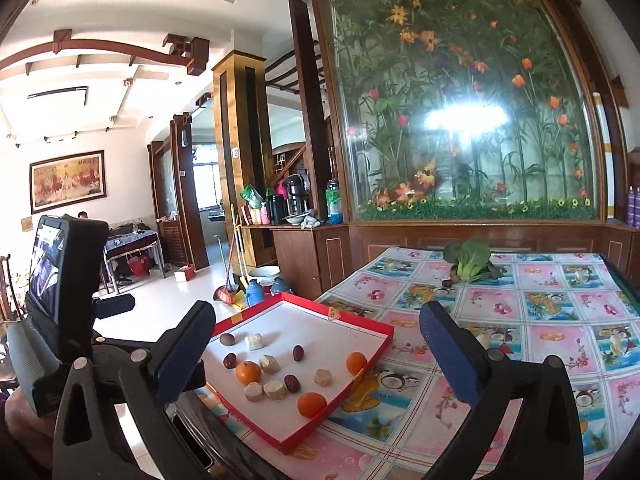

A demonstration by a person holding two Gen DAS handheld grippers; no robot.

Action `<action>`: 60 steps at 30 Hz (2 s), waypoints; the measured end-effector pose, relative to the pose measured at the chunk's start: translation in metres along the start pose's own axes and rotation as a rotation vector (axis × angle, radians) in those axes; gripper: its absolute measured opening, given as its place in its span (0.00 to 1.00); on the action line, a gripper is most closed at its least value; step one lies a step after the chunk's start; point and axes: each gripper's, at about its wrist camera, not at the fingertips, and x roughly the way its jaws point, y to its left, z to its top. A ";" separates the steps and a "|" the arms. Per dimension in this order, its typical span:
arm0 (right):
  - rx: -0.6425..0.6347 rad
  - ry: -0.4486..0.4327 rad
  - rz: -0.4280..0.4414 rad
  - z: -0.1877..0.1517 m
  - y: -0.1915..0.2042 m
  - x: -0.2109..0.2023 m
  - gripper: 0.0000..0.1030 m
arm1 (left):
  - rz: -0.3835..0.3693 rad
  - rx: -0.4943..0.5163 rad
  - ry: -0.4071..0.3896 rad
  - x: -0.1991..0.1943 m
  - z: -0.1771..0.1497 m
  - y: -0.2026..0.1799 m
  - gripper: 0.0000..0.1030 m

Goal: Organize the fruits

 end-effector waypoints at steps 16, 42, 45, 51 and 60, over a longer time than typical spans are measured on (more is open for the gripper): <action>0.048 0.095 -0.083 -0.013 -0.007 0.012 0.99 | 0.022 -0.082 -0.064 -0.013 -0.001 0.017 1.00; 0.028 0.161 -0.065 -0.018 0.005 0.029 0.99 | 0.028 -0.111 0.009 0.024 -0.010 0.026 1.00; 0.033 0.169 -0.062 -0.019 0.005 0.031 0.99 | 0.032 -0.116 0.005 0.025 -0.012 0.027 1.00; 0.038 0.178 -0.062 -0.020 0.007 0.034 0.99 | 0.035 -0.119 0.011 0.027 -0.014 0.030 1.00; 0.014 0.176 -0.052 -0.020 0.013 0.032 0.99 | 0.055 -0.136 0.013 0.029 -0.015 0.036 1.00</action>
